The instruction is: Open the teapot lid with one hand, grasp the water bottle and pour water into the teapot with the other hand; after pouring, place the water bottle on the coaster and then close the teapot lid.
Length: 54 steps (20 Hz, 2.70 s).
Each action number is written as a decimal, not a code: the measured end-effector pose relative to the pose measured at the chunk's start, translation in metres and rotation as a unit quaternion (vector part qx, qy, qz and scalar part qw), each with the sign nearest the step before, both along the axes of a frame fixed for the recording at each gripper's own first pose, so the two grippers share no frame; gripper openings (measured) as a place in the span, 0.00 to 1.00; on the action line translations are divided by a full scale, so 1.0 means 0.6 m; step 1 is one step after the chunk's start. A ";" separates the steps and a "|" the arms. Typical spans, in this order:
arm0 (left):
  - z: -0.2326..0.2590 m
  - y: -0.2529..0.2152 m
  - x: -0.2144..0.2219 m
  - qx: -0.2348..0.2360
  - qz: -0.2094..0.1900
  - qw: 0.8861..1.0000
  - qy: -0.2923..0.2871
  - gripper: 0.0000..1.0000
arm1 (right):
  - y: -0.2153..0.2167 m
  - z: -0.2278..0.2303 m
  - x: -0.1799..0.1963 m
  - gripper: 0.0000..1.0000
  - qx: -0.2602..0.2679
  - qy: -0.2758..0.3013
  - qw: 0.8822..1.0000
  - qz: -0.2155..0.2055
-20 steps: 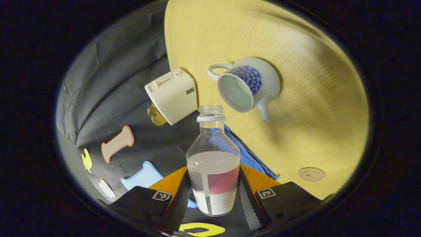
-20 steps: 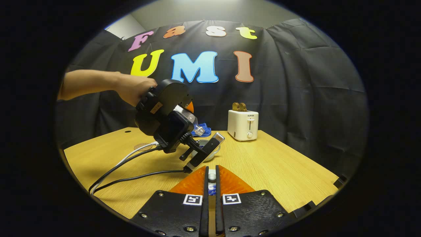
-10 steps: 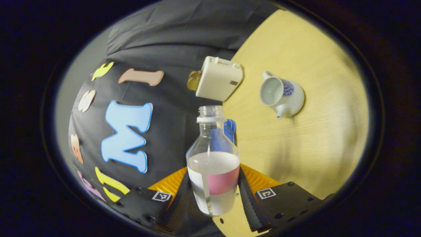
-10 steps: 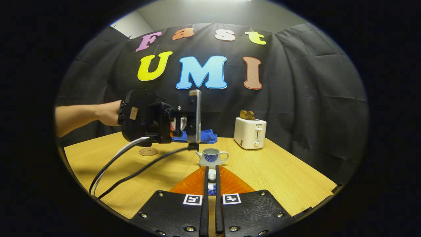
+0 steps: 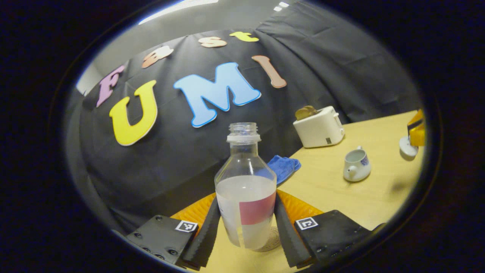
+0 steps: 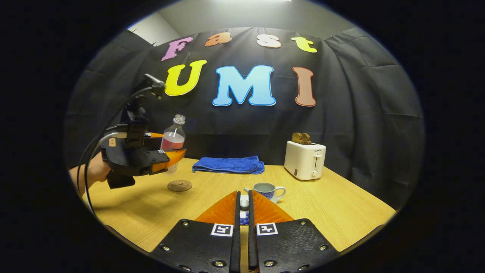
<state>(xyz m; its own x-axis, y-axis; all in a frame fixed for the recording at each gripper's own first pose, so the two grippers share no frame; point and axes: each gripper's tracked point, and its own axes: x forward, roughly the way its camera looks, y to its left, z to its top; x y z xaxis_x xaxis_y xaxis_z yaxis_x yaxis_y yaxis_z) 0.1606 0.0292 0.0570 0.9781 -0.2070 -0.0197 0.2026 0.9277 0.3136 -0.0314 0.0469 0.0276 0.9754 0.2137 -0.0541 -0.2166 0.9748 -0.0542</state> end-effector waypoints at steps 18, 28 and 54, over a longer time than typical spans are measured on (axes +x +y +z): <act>-0.116 0.034 0.063 -0.144 0.034 0.989 0.030 0.85 | -0.014 -0.031 0.036 0.08 0.004 0.029 1.000 -0.008; -0.115 0.039 0.067 -0.153 0.042 0.987 0.024 0.92 | -0.008 -0.030 0.028 0.08 0.000 0.029 1.000 -0.004; -0.062 0.030 -0.174 -0.201 0.061 0.977 0.028 1.00 | -0.030 0.026 0.159 0.08 -0.023 -0.052 0.997 -0.052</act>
